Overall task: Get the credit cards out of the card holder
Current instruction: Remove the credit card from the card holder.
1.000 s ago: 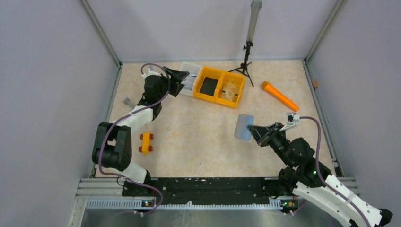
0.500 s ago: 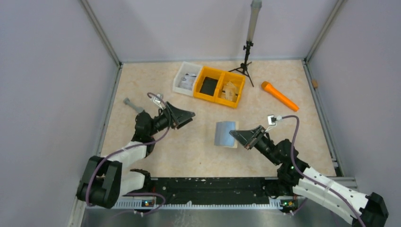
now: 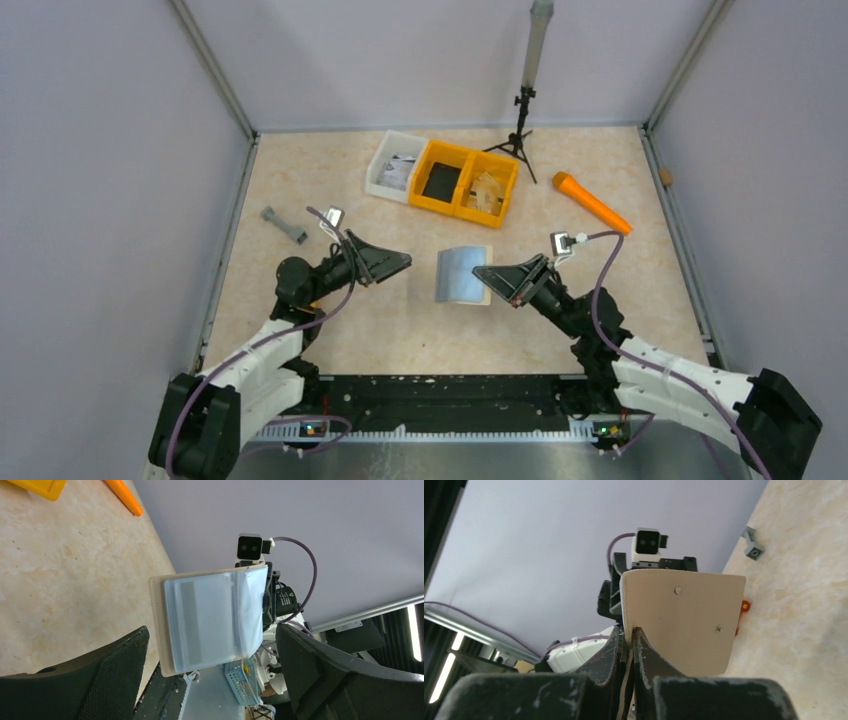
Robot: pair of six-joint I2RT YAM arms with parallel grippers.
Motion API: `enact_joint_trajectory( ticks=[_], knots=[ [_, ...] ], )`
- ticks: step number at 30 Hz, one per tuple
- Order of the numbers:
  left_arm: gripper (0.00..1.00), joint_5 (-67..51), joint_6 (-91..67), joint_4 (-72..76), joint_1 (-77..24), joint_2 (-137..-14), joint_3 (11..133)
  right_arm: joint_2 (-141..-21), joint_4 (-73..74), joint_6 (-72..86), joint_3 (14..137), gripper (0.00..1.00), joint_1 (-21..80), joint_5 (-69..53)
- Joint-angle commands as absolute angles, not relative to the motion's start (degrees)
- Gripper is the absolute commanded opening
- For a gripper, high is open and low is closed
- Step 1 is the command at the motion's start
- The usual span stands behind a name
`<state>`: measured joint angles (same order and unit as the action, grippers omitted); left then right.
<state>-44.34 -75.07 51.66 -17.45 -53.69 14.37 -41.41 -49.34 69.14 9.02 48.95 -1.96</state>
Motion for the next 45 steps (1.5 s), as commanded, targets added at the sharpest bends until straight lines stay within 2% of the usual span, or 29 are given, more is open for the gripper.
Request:
enact_joint_trajectory(
  ticks=[1, 6, 12, 24, 28, 31, 34, 35, 37, 45],
  knots=[
    [0.99, -46.99, -78.37, 56.62, -17.84, -54.28, 14.95, -42.93, -59.45, 73.15, 14.25, 0.0, 48.52, -4.05],
    [0.99, -46.53, -81.17, 59.48, -18.29, -54.89, 14.98, -44.06, -60.63, 74.97, 16.58, 0.0, 48.52, -5.04],
    [0.99, -45.33, -88.69, 70.33, -21.04, -56.76, 15.54, -45.86, -64.23, 77.21, 18.27, 0.0, 48.53, -6.45],
    [0.99, -41.9, -87.52, 69.28, -28.6, -58.13, 20.45, -49.04, -68.27, 80.36, 20.45, 0.0, 48.61, -7.71],
    [0.99, -42.01, -89.79, 75.71, -29.24, -60.18, 20.37, -49.2, -69.75, 80.83, 18.69, 0.0, 48.6, -7.46],
    [0.92, -41.41, -89.93, 78.2, -29.09, -60.36, 19.21, -46.09, -66.43, 79.49, 15.8, 0.0, 48.65, -5.1],
    [0.81, -40.98, -88.01, 75.86, -28.97, -59.58, 17.94, -39.96, -54.46, 75.25, 15.86, 0.0, 48.63, -3.62],
    [0.71, -40.94, -87.53, 75.33, -28.9, -59.42, 17.57, -38.45, -50.12, 74.01, 16.23, 0.0, 48.67, -3.32],
    [0.6, -41.0, -87.07, 74.98, -28.95, -59.64, 17.3, -36.09, -46.06, 72.48, 16.11, 0.0, 48.61, -2.85],
    [0.48, -44.09, -84.39, 71.07, -29.66, -62.22, 19.19, -33.46, -39.56, 69.56, 16.35, 0.0, 48.65, -4.39]
  ],
)
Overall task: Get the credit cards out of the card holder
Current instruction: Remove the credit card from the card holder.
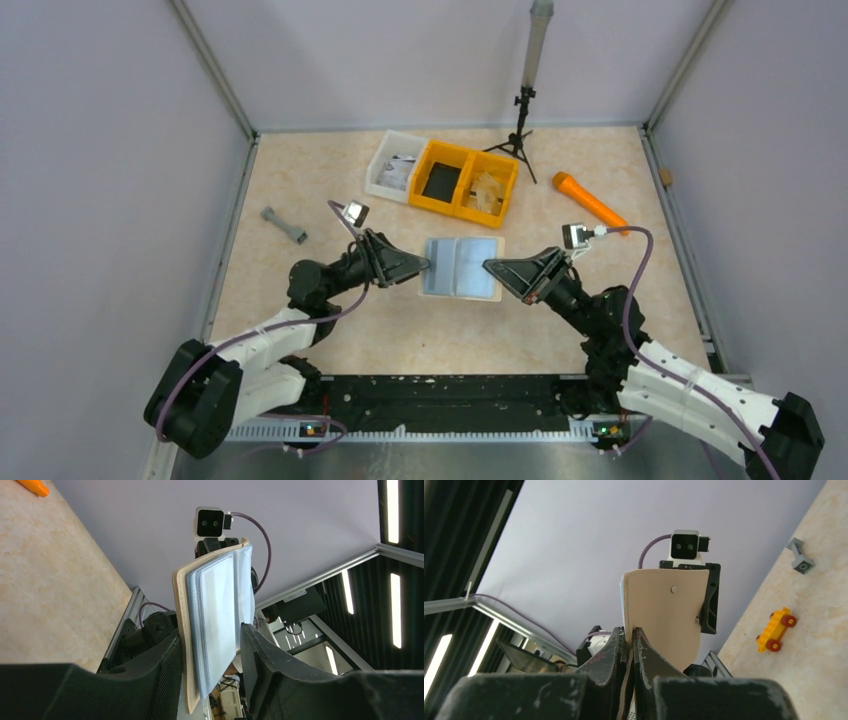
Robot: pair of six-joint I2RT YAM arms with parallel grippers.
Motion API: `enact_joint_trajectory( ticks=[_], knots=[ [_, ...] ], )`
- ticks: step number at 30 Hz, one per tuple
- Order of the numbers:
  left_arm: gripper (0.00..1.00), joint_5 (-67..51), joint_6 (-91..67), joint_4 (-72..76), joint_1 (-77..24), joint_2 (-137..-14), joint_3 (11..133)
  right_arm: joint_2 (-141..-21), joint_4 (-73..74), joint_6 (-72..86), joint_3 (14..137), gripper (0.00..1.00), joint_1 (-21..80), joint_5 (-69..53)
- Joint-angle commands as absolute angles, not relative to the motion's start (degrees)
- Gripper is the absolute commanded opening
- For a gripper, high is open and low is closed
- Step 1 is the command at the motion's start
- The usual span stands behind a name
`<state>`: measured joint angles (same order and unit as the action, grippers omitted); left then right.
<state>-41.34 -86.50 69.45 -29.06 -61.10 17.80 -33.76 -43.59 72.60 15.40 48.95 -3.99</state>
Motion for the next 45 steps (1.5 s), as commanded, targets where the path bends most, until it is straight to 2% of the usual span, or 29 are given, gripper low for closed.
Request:
enact_joint_trajectory(
  ticks=[1, 6, 10, 13, 16, 17, 19, 23, 26, 31, 39, 41, 45],
  knots=[
    [0.46, -44.3, -84.3, 71.14, -29.74, -62.48, 19.33, -33.54, -39.44, 69.6, 16.24, 0.0, 48.61, -4.54],
    [0.39, -45.55, -84.75, 73.62, -30.44, -63.87, 19.85, -33.79, -39.15, 69.04, 15.69, 0.0, 48.61, -4.95],
    [0.2, -46.56, -83.58, 73.71, -30.4, -64.3, 19.82, -33.6, -36.97, 66.65, 16.12, 0.0, 48.6, -4.99],
    [0.12, -46.37, -78.85, 66.11, -30.41, -63.35, 19.57, -32.41, -30.97, 61.18, 16.97, 0.22, 48.6, -3.78],
    [0.1, -45.54, -72.06, 55.28, -30.39, -61.49, 19.16, -30.87, -20.15, 54.99, 18.02, 0.57, 48.6, -1.11],
    [0.09, -44.87, -69.86, 52.13, -30.36, -60.76, 18.9, -30.68, -16.51, 52.96, 18.28, 0.65, 48.6, -0.39],
    [0.09, -43.39, -64.7, 44.53, -30.6, -59.0, 18.64, -30.9, -9.88, 49.82, 18.68, 0.74, 48.63, 1.84],
    [0.08, -35.22, -54.38, 26.92, -32.59, -56.23, 19.15, -33.87, -2.3, 44.0, 19.75, 0.84, 48.73, 0.4],
    [0.08, -30.22, -50.6, 22.7, -34.32, -57.11, 18.3, -37.55, 3.37, 41.97, 21.26, 0.86, 49.25, 3.16],
    [0.04, -27.24, -50.63, 27.36, -35.96, -64.44, 15.74, -43.32, 11.65, 40.42, 24.37, 0.88, 52.98, 14.67],
    [0.02, -20.71, -51.15, 29.9, -39.5, -71.88, 15.99, -52.14, 12.61, 41.29, 29.13, 0.88, 62.57, 23.05],
    [0.03, -19.5, -51.76, 29.45, -39.76, -72.11, 15.76, -55.91, 11.68, 41.79, 30.74, 0.84, 64.22, 23.01],
    [0.04, -18.2, -52.6, 29.09, -39.93, -71.61, 14.9, -61.81, 2.54, 42.54, 30.37, 0.53, 65.07, 16.96]
  ],
)
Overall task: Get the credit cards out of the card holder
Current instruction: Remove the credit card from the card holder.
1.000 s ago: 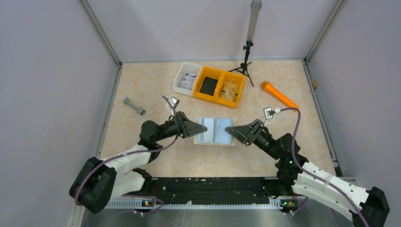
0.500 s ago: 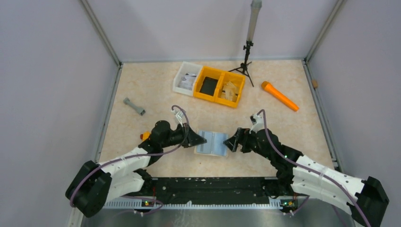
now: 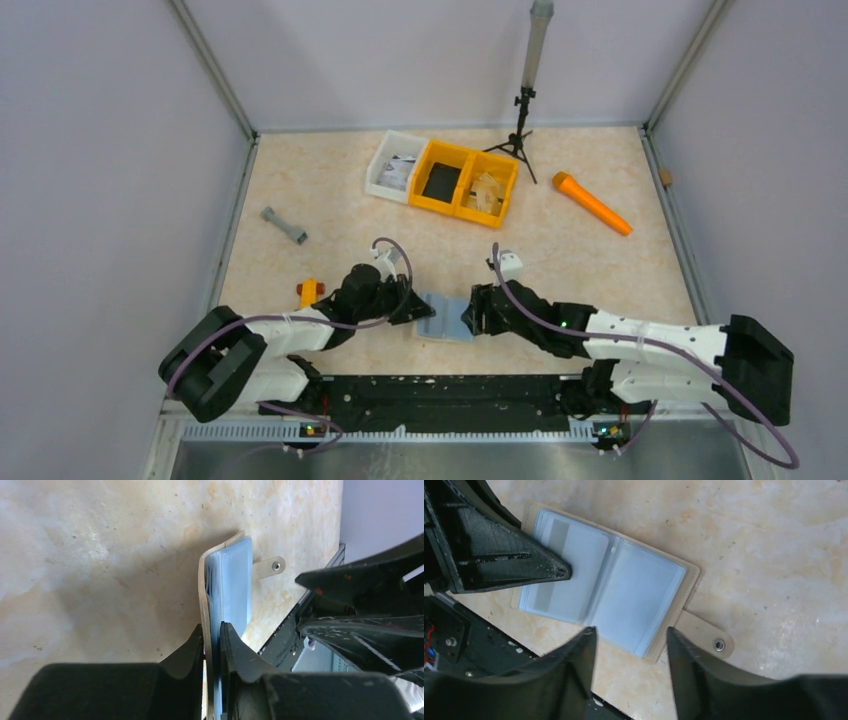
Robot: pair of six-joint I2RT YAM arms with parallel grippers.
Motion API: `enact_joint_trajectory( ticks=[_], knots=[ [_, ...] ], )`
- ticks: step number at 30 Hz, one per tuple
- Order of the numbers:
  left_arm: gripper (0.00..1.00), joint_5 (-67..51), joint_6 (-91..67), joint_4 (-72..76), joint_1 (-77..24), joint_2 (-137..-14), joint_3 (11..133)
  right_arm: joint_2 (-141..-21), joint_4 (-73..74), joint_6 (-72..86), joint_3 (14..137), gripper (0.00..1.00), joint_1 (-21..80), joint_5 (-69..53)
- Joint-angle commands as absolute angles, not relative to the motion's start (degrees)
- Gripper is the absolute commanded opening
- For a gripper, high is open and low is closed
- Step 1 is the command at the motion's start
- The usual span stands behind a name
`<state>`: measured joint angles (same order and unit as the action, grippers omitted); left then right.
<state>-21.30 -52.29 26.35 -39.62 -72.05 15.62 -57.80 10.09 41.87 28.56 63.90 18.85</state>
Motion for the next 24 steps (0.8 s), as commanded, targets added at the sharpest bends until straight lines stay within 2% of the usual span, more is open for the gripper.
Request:
enact_joint_trajectory(
  ticks=[1, 2, 6, 7, 9, 10, 14, 17, 19, 21, 24],
  knots=[
    [0.04, -17.85, -52.95, 29.08, -40.04, -71.31, 14.55, -62.88, 0.68, 42.93, 30.11, 0.47, 65.19, 15.82],
    [0.04, -17.71, -53.38, 29.43, -40.04, -70.93, 14.12, -63.92, -2.01, 43.48, 30.0, 0.41, 65.15, 14.86],
    [0.06, -17.75, -55.27, 32.19, -40.04, -70.74, 12.23, -67.67, -8.44, 44.56, 29.8, 0.4, 65.73, 11.77],
    [0.07, -17.88, -55.54, 32.73, -40.0, -70.94, 11.93, -68.7, -9.57, 44.56, 30.04, 0.44, 65.89, 11.22],
    [0.09, -18.21, -56.01, 33.79, -40.0, -71.67, 11.62, -70.72, -10.3, 44.37, 31.02, 0.64, 66.53, 11.12],
    [0.11, -18.46, -56.29, 34.43, -39.99, -72.04, 11.41, -71.71, -10.52, 44.1, 31.49, 0.67, 66.9, 11.16],
    [0.2, -19.46, -57.06, 35.7, -39.99, -72.94, 11.16, -74.91, -13.14, 44.06, 31.55, 0.65, 67.41, 9.88],
    [0.32, -20.78, -57.68, 36.49, -39.99, -72.72, 10.69, -76.52, -15.25, 44.12, 31.02, 0.65, 67.64, 8.62],
    [0.37, -21.64, -58.04, 36.87, -40.01, -72.03, 10.44, -77.01, -17.12, 43.87, 30.25, 0.69, 67.92, 7.81],
    [0.42, -22.65, -58.39, 36.93, -39.97, -70.85, 10.24, -77.17, -19.13, 43.63, 29.41, 0.77, 68.09, 7.19],
    [0.48, -23.43, -58.45, 35.51, -39.95, -69.35, 10.34, -77.01, -21.74, 43.35, 28.32, 0.78, 68.08, 6.49]
  ],
)
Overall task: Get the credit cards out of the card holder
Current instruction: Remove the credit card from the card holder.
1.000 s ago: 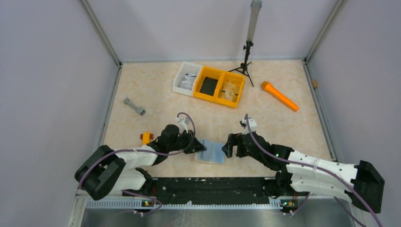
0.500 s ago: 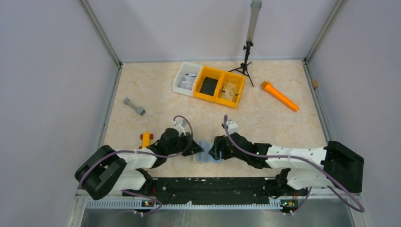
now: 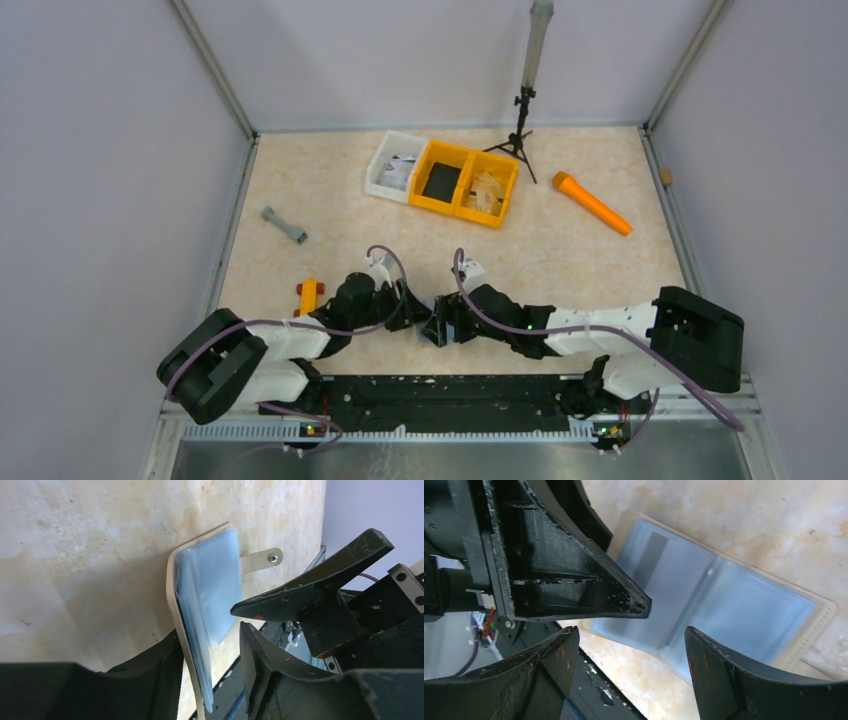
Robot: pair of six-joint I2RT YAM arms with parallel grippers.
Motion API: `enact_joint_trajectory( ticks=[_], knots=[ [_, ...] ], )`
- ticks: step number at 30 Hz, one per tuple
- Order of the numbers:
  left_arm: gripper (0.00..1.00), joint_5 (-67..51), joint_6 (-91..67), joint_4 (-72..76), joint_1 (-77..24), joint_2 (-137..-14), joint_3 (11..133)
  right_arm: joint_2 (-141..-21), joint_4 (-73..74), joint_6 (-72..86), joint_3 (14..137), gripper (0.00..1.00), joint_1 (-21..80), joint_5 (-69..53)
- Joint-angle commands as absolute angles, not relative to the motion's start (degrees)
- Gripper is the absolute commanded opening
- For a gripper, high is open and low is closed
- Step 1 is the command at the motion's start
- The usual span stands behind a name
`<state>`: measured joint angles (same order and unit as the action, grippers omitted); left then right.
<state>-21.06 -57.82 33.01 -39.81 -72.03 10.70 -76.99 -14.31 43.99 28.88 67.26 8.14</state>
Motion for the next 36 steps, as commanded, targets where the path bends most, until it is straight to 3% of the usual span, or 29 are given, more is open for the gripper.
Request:
enact_joint_trajectory(
  ticks=[1, 11, 18, 22, 30, 36],
  knots=[
    [0.49, -23.4, -58.33, 34.72, -39.92, -68.74, 10.41, -77.06, -22.27, 43.35, 28.19, 0.77, 68.08, 6.33],
    [0.42, -21.2, -57.36, 28.87, -39.84, -64.91, 9.89, -79.75, -23.92, 44.67, 27.94, 0.7, 68.03, 6.7],
    [0.39, -22.28, -57.13, 30.18, -39.64, -67.06, 9.83, -77.87, -23.14, 44.94, 26.88, 0.8, 68.08, 6.78],
    [0.37, -23.38, -57.53, 32.17, -39.55, -68.75, 9.87, -75.29, -21.03, 45.2, 26.24, 0.81, 68.04, 8.25],
    [0.26, -24.16, -58.22, 34.47, -39.33, -70.17, 9.74, -68.24, -19.03, 48.69, 21.0, 0.63, 68.03, 13.18],
    [0.23, -24.97, -58.32, 35.62, -39.12, -70.65, 9.91, -67.81, -11.31, 49.83, 21.63, 0.63, 68.09, 16.77]
  ],
)
